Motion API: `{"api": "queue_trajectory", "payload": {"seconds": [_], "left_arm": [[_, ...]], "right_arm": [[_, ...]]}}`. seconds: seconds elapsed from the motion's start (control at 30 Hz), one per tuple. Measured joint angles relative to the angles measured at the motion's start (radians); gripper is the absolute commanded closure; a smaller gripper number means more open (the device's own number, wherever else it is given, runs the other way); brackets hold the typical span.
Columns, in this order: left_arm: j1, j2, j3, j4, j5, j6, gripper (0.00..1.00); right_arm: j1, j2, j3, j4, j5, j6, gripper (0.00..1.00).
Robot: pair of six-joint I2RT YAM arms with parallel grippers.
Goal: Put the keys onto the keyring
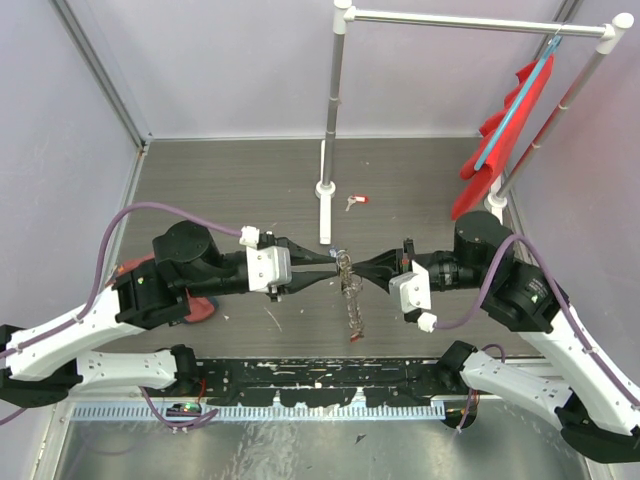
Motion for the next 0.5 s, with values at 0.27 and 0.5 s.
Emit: {"api": "queue_trajectory", "payload": {"seconds": [0.27, 0.5], "left_arm": [[0.000, -0.001, -0.009, -0.008, -0.011, -0.013, 0.68], [0.000, -0.001, -0.009, -0.018, -0.023, -0.023, 0.67]], "right_arm": [[0.000, -0.026, -0.001, -0.031, 0.036, -0.160, 0.99], [0.000, -0.068, -0.018, -0.046, 0.039, -0.279, 0.99]]}}
